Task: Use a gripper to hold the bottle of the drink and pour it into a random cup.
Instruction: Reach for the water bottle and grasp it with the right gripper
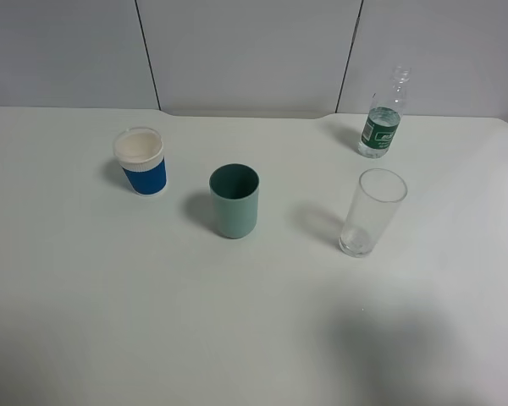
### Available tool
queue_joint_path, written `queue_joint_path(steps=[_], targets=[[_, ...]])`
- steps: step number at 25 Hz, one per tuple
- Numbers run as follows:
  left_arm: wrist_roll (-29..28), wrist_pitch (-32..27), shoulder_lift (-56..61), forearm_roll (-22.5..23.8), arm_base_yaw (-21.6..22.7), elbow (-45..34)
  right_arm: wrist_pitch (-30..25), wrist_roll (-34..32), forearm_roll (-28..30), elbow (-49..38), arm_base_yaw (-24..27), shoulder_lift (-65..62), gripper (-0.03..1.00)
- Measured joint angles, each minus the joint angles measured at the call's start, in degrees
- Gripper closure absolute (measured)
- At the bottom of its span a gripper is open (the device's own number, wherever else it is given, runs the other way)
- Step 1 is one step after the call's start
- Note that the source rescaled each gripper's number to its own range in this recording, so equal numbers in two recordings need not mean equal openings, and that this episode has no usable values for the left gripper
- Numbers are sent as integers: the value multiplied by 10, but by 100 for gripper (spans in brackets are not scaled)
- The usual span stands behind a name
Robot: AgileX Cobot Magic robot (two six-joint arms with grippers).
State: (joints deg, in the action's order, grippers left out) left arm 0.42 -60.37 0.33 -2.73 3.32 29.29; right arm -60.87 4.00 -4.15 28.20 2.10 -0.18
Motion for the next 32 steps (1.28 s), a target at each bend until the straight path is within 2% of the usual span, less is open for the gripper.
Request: queue_joint_path(steps=[32], targets=[[0, 0, 0, 0, 0, 0, 0, 0, 0, 0, 0, 0, 4]])
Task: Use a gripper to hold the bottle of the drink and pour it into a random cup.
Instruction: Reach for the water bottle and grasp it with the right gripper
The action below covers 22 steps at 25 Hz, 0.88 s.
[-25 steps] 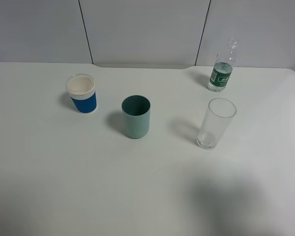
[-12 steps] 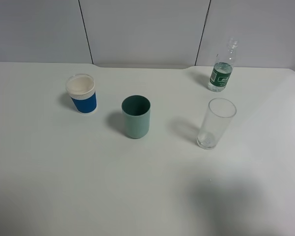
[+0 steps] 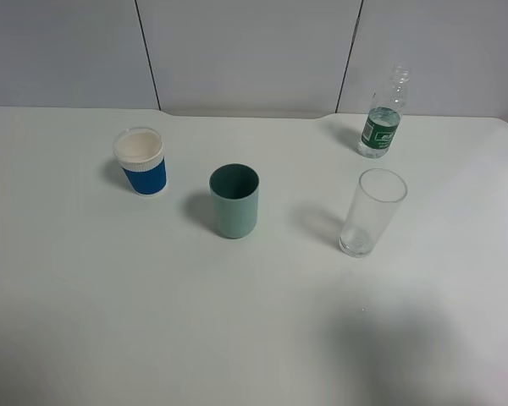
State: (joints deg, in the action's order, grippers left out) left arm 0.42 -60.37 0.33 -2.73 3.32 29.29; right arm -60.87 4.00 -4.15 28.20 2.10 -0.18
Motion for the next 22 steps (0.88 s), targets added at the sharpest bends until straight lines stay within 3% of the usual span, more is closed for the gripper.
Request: queue_joint_path(steps=[22], targets=[[0, 0, 0, 0, 0, 0, 0, 0, 0, 0, 0, 0, 4]])
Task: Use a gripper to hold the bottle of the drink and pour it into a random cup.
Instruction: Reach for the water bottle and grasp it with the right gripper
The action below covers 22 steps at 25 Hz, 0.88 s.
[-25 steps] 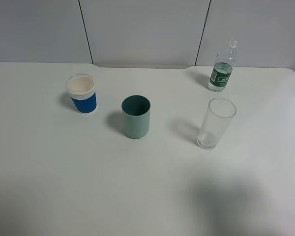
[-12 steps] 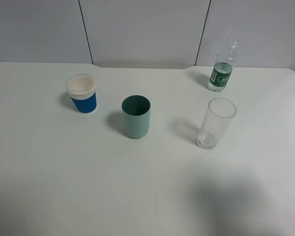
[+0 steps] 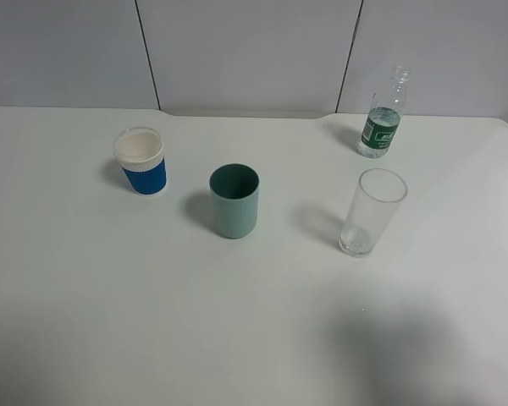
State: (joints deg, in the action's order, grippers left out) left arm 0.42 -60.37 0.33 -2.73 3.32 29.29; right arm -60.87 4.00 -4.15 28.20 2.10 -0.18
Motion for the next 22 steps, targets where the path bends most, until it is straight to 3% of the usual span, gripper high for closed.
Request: queue_joint_path(steps=[22], targets=[[0, 0, 0, 0, 0, 0, 0, -6, -4, 0, 0, 0, 4]])
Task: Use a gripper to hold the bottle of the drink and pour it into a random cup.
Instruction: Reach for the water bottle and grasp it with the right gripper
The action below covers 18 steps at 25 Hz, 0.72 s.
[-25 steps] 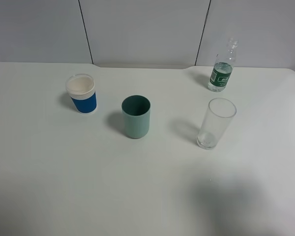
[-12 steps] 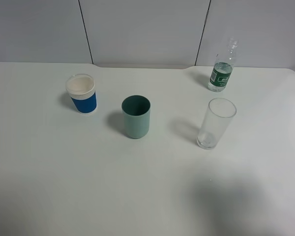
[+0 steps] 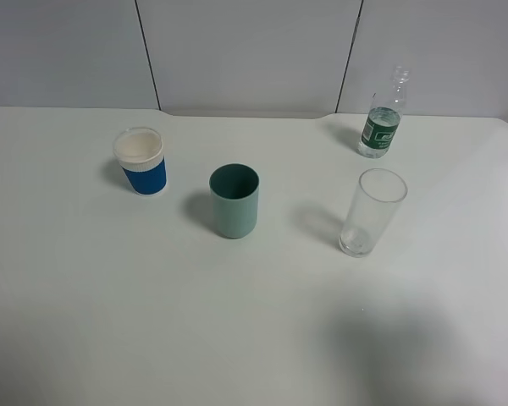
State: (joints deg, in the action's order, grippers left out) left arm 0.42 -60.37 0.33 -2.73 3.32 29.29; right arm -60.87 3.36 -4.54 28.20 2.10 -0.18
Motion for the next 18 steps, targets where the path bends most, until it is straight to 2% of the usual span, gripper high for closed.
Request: queue_joint_path(steps=[4, 7, 14, 18], targets=[[0, 0, 0, 0, 0, 0, 10, 0, 0, 7, 0, 11, 4], [0, 0, 0, 0, 0, 0, 43, 0, -1, 29, 0, 49, 4], [0, 0, 0, -1, 0, 0, 102, 0, 0, 81, 0, 219, 4], [0, 0, 0, -1, 0, 0, 116, 1, 0, 98, 0, 288, 4]])
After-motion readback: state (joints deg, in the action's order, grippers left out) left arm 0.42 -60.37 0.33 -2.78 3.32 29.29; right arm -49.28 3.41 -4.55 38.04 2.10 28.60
